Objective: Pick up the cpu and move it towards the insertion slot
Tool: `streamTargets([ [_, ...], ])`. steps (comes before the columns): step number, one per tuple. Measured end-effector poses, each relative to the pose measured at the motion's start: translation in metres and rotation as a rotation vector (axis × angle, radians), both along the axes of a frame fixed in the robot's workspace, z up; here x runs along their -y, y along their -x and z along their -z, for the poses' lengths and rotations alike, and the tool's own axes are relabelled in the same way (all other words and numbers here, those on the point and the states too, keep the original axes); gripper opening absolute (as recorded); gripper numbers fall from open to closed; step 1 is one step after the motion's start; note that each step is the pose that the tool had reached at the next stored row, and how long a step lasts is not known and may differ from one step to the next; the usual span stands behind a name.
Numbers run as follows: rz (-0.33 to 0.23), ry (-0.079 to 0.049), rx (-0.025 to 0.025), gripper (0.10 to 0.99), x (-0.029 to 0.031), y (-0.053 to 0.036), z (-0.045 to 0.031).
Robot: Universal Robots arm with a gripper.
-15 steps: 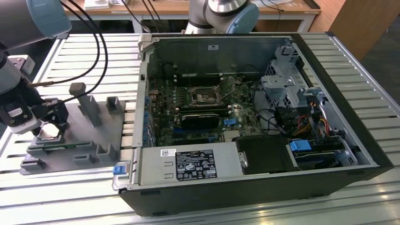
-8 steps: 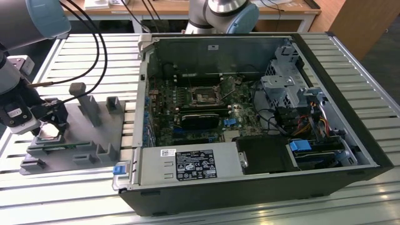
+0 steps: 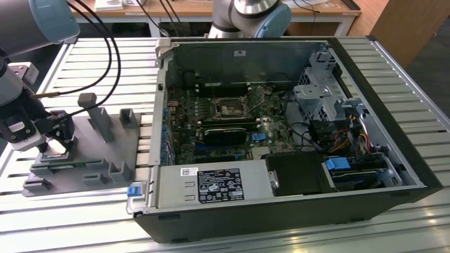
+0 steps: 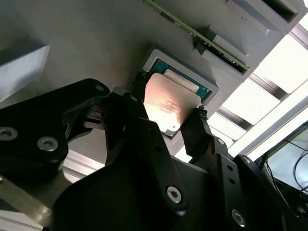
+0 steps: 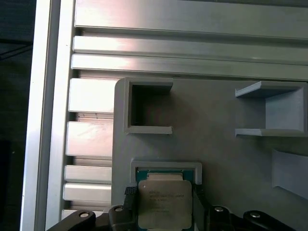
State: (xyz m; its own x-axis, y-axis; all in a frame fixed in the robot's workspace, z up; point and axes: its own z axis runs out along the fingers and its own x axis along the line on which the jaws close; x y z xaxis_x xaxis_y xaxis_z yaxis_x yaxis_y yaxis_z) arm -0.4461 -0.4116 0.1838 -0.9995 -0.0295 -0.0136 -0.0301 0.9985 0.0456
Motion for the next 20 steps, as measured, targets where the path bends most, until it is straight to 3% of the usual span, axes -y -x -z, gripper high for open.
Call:
streamTargets([
  [2, 0.0, 0.0, 0.0, 0.537, 0.0, 0.0, 0.0],
  [20, 0.0, -0.002, 0.0004, 0.537, 0.0, -0.0001, -0.0118],
])
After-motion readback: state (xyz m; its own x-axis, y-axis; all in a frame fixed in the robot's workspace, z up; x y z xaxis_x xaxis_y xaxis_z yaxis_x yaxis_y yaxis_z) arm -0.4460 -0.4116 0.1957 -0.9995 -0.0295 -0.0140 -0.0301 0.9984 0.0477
